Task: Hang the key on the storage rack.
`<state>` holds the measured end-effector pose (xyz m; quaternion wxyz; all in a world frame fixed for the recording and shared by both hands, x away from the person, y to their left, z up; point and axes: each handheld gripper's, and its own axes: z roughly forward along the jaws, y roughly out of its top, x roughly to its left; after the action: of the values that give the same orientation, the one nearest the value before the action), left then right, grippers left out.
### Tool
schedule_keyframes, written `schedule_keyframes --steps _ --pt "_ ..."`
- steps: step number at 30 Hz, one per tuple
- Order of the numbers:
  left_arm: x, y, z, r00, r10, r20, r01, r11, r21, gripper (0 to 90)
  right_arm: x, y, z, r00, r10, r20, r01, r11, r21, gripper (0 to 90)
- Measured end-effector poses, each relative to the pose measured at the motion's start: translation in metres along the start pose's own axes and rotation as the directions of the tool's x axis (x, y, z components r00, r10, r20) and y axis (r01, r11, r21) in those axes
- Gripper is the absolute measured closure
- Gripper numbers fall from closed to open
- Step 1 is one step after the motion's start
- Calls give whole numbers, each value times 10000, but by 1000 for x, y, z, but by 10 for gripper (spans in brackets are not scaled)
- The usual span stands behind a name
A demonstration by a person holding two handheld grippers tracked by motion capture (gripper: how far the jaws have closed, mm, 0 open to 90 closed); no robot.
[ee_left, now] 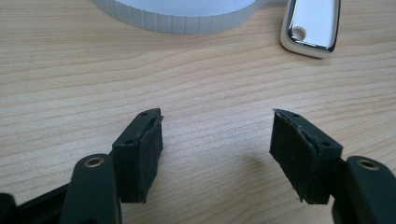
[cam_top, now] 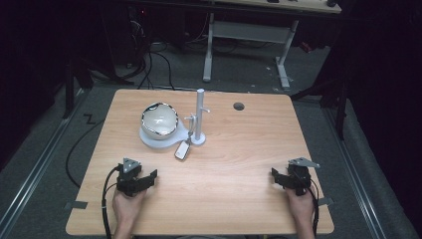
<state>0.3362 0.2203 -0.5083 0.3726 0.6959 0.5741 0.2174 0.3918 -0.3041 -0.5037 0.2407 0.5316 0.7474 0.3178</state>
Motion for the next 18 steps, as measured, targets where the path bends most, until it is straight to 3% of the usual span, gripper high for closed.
schedule_keyframes --steps 9,15,18 --pt "-5 1 2 9981 384 -478 -376 9991 177 317 0 0 0 10000 1 0 -1 10000 1 270" --pt "-10 1 4 9928 807 -886 -776 9963 380 295 0 0 0 10000 11 -2 -11 10000 5 270" --pt "-10 1 4 9930 770 -895 -737 9965 392 282 0 0 0 10000 9 -1 -9 10000 4 270"
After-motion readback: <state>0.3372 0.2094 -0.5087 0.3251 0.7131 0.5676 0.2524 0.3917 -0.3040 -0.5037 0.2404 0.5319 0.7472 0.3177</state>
